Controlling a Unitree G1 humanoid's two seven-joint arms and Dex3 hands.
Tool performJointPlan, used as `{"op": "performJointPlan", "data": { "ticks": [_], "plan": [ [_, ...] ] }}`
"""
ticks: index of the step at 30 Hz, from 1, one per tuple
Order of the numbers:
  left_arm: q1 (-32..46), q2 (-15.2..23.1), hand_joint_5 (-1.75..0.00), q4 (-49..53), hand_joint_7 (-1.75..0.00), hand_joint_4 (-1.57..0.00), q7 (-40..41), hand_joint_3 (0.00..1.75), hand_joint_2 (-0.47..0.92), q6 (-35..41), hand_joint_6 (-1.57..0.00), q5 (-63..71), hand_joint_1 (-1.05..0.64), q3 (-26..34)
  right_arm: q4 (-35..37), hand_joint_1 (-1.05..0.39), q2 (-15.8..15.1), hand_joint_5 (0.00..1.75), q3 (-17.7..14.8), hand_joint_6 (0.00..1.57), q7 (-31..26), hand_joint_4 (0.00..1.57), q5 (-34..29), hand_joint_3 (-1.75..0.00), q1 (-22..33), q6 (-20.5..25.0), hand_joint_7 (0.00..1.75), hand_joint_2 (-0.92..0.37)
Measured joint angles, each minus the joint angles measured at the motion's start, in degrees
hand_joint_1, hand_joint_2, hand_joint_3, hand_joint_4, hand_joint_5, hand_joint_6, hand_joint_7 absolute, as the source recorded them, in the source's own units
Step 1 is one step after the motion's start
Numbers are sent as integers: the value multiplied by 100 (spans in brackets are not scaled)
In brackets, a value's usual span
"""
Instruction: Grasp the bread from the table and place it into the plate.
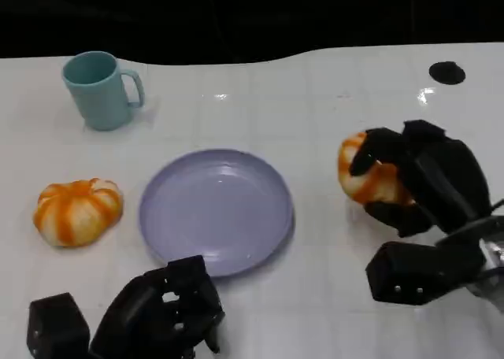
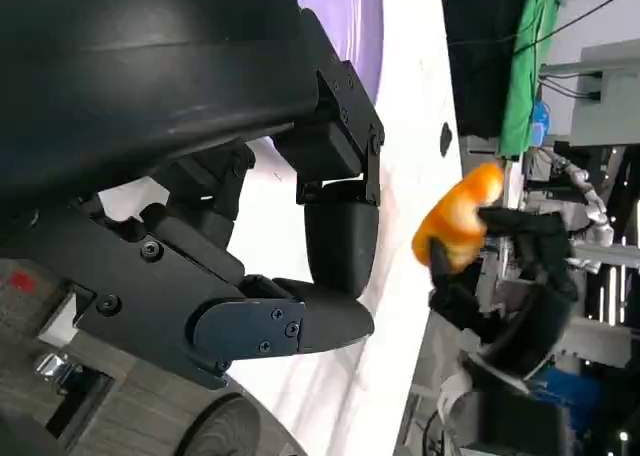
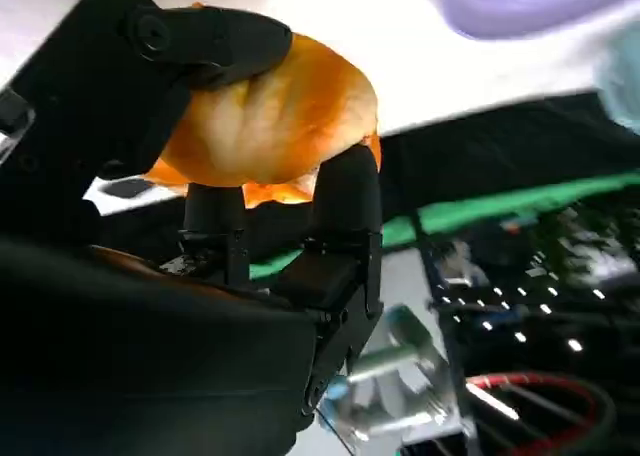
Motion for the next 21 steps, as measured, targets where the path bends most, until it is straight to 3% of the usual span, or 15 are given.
{"op": "performJointPlan", "data": {
  "ticks": [10,21],
  "plan": [
    [-6,0,-175,58,-138,-81,-5,66,66,-40,-79,25,-54,9,-146,-3,552,175,35,80,387,102,136,-142,-77,-73,171,-18],
    [18,19,-175,37,-140,-80,-6,65,66,-46,-78,85,-53,19,608,-4,1306,175,395,79,279,101,-68,-140,-634,-172,174,-20]
  ]
}}
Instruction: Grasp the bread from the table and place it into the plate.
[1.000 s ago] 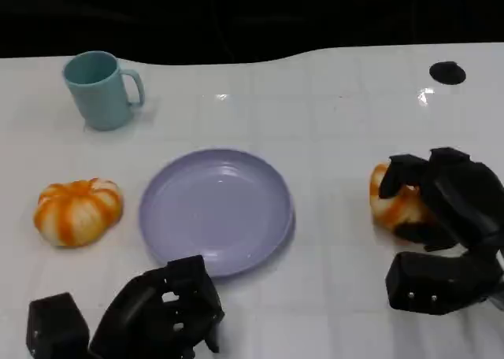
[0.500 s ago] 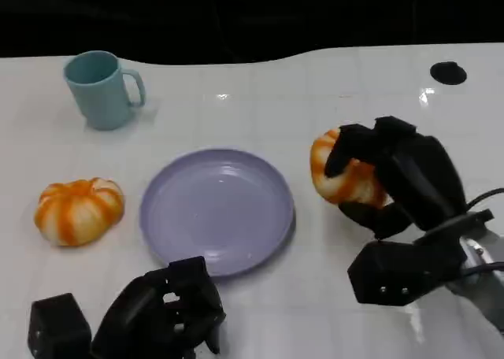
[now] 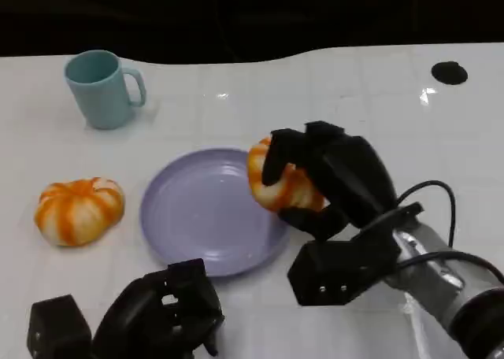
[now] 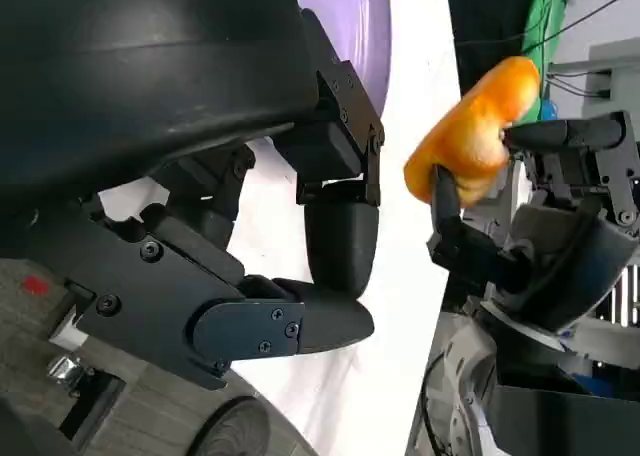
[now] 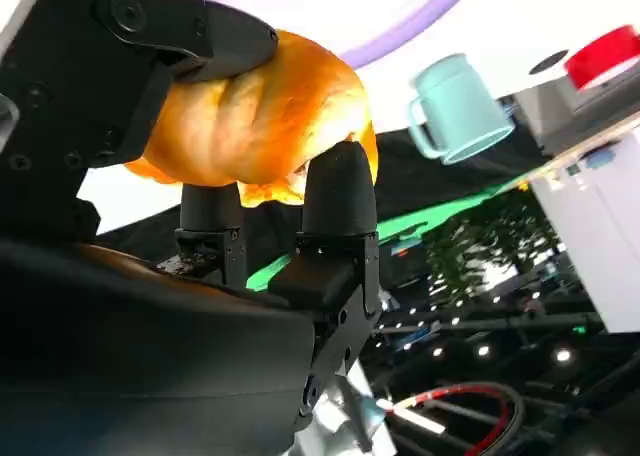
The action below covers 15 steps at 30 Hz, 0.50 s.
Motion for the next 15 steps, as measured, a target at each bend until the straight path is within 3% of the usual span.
{"op": "performJointPlan", "data": {
  "ticks": [11,13,14,15],
  "plan": [
    [15,-7,-175,-27,-140,-79,-6,65,65,5,-76,-22,-51,7,682,-7,652,175,207,77,-94,98,-65,-141,-361,137,174,-26],
    [21,-12,-175,-27,-140,-79,-6,66,65,5,-76,-48,-52,6,824,-9,734,175,228,82,-109,93,-57,-138,-444,120,152,-28],
    [27,-14,-175,-27,-140,-79,-5,66,65,5,-76,-49,-52,4,878,-11,762,164,246,84,-116,89,-54,-124,-473,101,124,-32],
    [37,-15,-175,-28,-140,-79,-5,66,65,5,-76,-49,-53,1,932,-13,787,159,262,86,-118,86,-53,-113,-496,93,107,-36]
  ]
}}
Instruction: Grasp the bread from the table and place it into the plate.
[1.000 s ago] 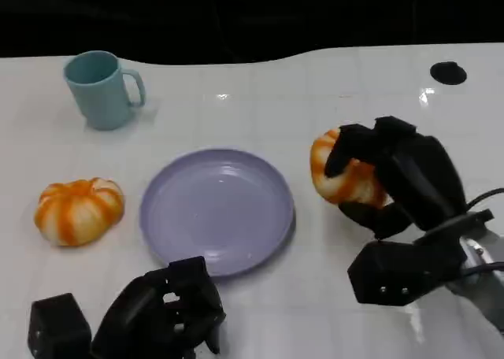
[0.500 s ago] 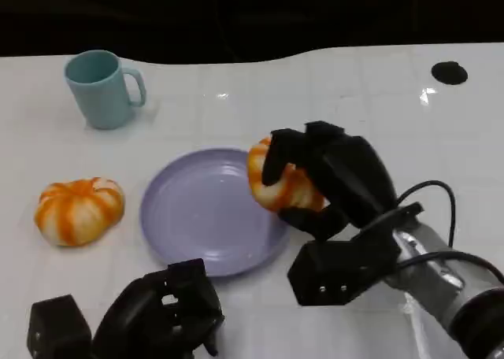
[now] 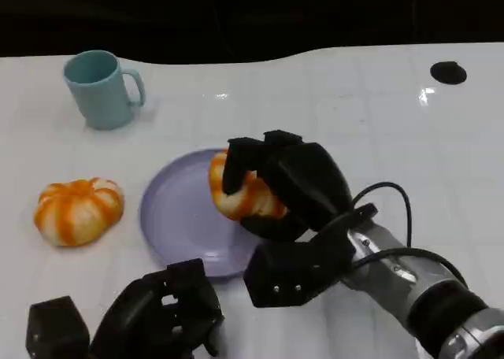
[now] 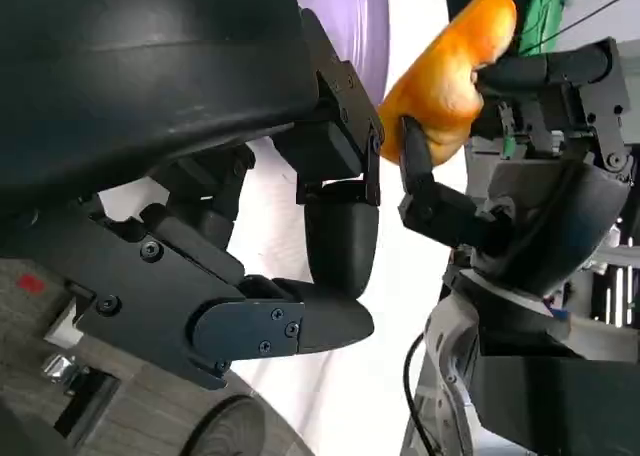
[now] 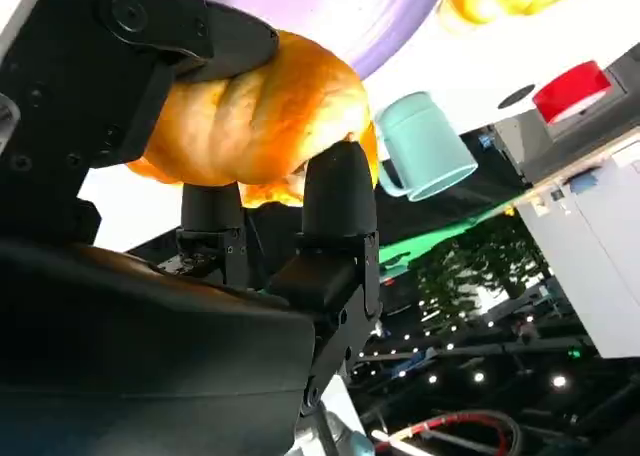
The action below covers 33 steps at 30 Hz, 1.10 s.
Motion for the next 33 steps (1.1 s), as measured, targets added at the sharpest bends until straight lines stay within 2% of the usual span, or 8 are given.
{"op": "performJointPlan", "data": {
  "ticks": [3,4,8,11,17,23,27,33],
  "plan": [
    [56,0,-175,-35,-141,-79,2,67,65,5,-77,1,-53,-13,112,-20,33,130,19,84,82,75,16,-80,-25,1,62,-51],
    [73,0,-175,-57,-141,-80,2,67,65,12,-77,1,-54,-17,122,-23,32,105,19,77,163,64,34,-70,-30,2,42,-57],
    [80,1,-175,-106,-141,-80,1,67,64,17,-77,0,-55,-26,126,-36,-29,48,59,57,739,36,63,-34,-113,27,6,-77],
    [80,1,-175,-105,-141,-80,0,67,64,17,-76,-11,-54,-23,105,-50,-66,44,82,42,1141,16,67,-12,-129,76,1,-90],
    [78,1,-175,-98,-141,-81,-1,67,64,16,-77,-17,-53,-20,-145,-62,-126,41,82,27,1618,1,112,-16,-125,223,0,-92],
    [73,0,-175,-65,-140,-81,-1,68,65,-2,-77,-16,-53,-21,-448,-65,-244,28,67,21,1991,0,217,-15,-20,257,0,-92],
    [66,-1,-175,-7,-141,-81,2,68,65,-20,-77,6,-54,-23,-728,-63,-401,31,58,24,2123,4,259,-14,154,307,2,-92],
    [61,3,-175,-5,-142,-79,45,68,65,-50,-76,90,-54,-21,-1362,-58,-888,37,-4,28,2114,8,316,-13,640,64,3,-92]
  ]
}}
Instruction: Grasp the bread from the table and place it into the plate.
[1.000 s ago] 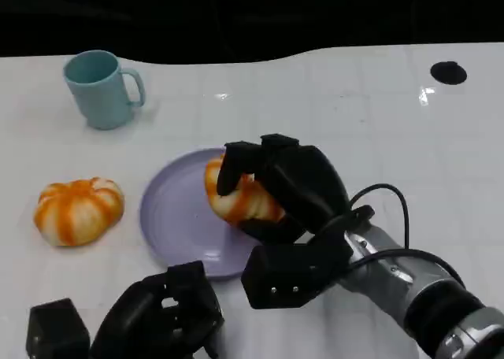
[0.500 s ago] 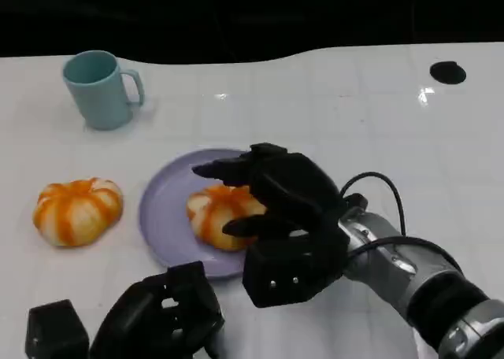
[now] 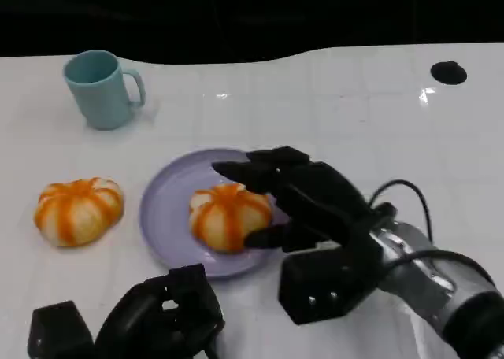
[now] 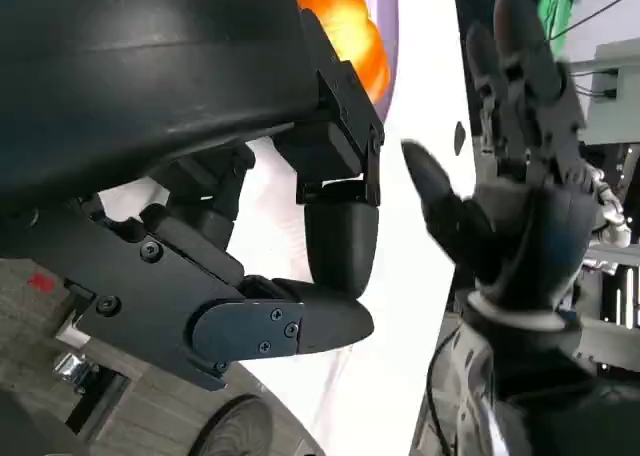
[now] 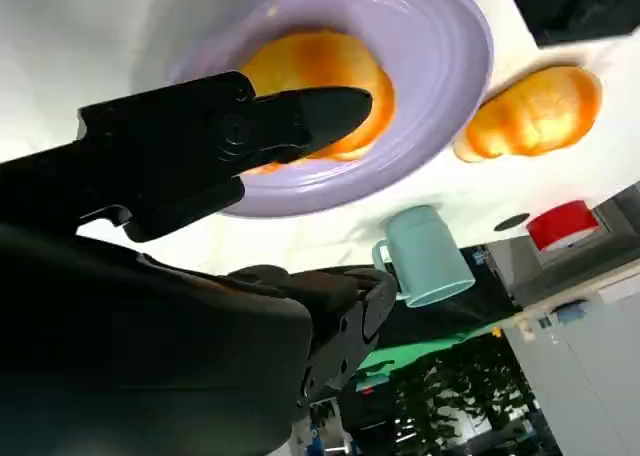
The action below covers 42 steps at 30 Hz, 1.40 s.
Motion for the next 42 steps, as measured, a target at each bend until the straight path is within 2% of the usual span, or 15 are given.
{"op": "performJointPlan", "data": {
  "ticks": [8,11,15,17,18,19,21,22,24,27,32,42],
  "plan": [
    [-27,-1,-175,15,-141,-79,-3,67,65,18,-76,-50,-53,27,-493,-51,-550,44,-241,38,-337,20,64,-10,570,-665,7,-92],
    [-33,0,-175,16,-142,-78,-2,67,66,16,-76,-40,-54,25,-622,-41,-661,51,-358,50,-497,31,65,-5,744,-850,10,-91],
    [-36,-1,-175,16,-143,-77,-1,67,65,19,-76,-36,-54,23,-838,-27,-793,82,-538,77,-734,55,81,-4,982,-1050,21,-91],
    [-35,-1,-175,15,-143,-77,0,67,65,22,-76,-35,-54,23,-921,-24,-836,97,-656,84,-904,61,84,-7,1115,-1172,26,-91],
    [-34,-1,-175,15,-143,-77,0,67,65,22,-76,-35,-53,23,-960,-22,-861,115,-697,84,-973,61,88,-8,1168,-1222,36,-91],
    [-36,-1,-175,14,-143,-77,0,67,65,24,-76,-35,-53,22,-992,-21,-877,131,-757,76,-1030,58,103,-12,1232,-1282,59,-90],
    [-36,-3,-175,14,-144,-78,0,67,65,28,-76,-35,-53,22,-1049,-20,-897,146,-866,68,-1087,58,156,-17,1344,-1355,82,-88],
    [-37,-5,-175,13,-144,-78,0,67,66,30,-76,-35,-53,20,-1084,-18,-916,154,-906,66,-1095,60,187,-31,1399,-1379,95,-81],
    [-38,-7,-175,13,-144,-78,1,67,66,31,-75,-35,-53,21,-1202,-16,-963,162,-993,65,-1095,62,248,-68,1548,-1416,106,-61],
    [-40,-8,-175,13,-144,-79,1,67,66,32,-75,-33,-53,20,-1354,-14,-1054,167,-1125,64,-1094,63,284,-86,1739,-1488,116,-53],
    [-47,-8,-175,14,-143,-78,1,66,67,36,-75,-34,-54,22,-1497,-13,-1156,168,-1298,61,-1094,69,359,-98,1994,-1620,128,-49],
    [-68,-6,-175,16,-141,-80,0,63,67,34,-76,-26,-53,21,-1852,-16,-1321,174,-1573,58,-932,82,504,-94,2608,-1578,140,-55]
  ]
}}
